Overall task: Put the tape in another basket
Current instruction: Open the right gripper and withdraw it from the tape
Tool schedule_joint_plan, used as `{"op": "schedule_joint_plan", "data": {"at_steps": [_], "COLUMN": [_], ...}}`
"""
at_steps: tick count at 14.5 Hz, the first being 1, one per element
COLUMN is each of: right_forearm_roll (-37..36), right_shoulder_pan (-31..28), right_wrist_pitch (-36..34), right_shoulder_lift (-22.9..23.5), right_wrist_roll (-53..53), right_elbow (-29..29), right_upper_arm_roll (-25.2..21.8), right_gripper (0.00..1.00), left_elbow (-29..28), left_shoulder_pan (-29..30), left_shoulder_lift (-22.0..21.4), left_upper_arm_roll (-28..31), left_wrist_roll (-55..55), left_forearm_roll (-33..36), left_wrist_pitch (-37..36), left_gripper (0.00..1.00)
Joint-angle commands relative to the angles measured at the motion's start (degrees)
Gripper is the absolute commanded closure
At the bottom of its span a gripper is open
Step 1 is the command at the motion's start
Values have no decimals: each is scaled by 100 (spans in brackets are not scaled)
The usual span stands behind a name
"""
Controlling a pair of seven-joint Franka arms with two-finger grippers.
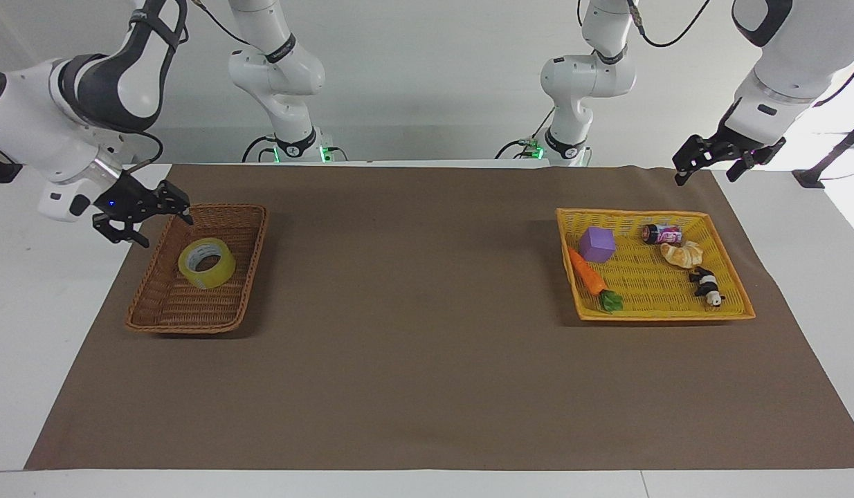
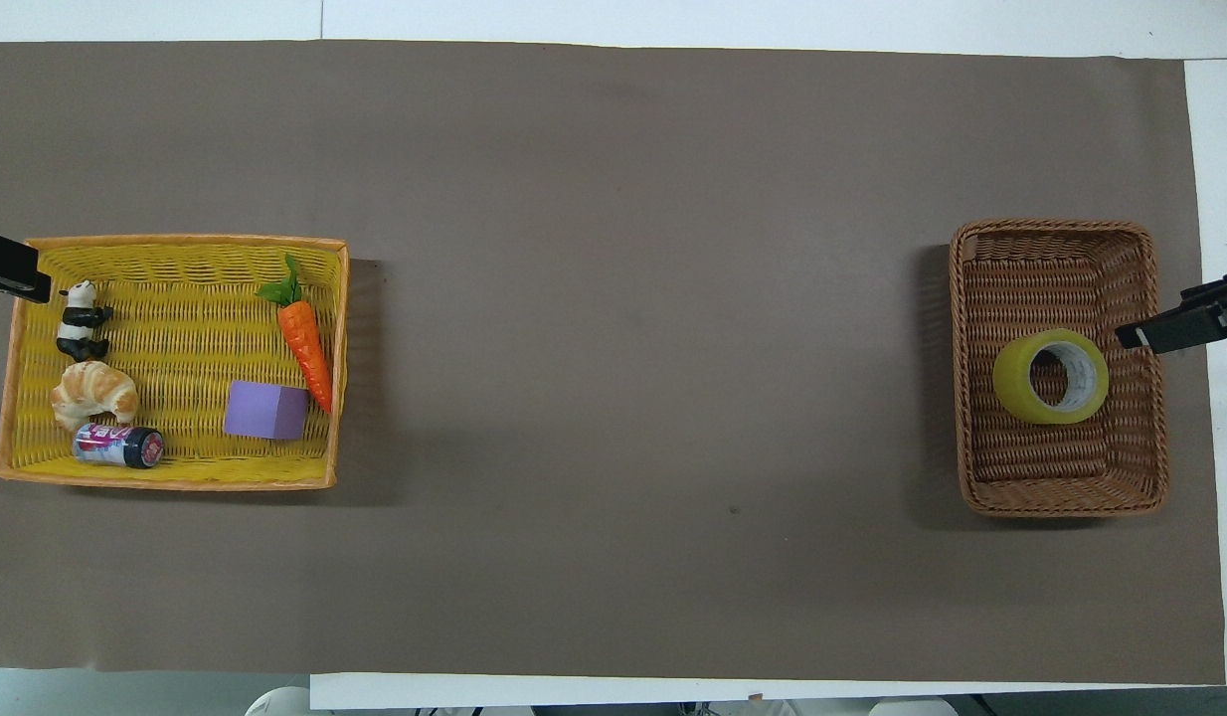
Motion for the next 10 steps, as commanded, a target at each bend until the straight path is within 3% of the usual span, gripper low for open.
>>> {"op": "schedule_joint_plan", "data": {"at_steps": [1,6,10], "right_forearm_roll": [-613,-906,-941], "right_shoulder_pan": [381,795,804], "right_wrist_pitch": [-581,-1822,-1832], "right_shoulder_lift": [-237,237,247], "right_wrist_roll": [1296,2495,2670], "right_elbow": [319,1787,1860], "right_upper_arm_roll": [42,104,95], "right_gripper": [0,0,0], "left_elbow": [-167,-167,-167], "left_shoulder_pan": [18,18,18], "left_shoulder_lift": [-160,-160,-160], "left_upper_arm_roll": [5,5,5], "left_wrist_roll": [35,35,35], "left_forearm_roll": [-24,-24,-24], "left_wrist_pitch": [-2,-2,-2], "left_gripper": [0,0,0]}}
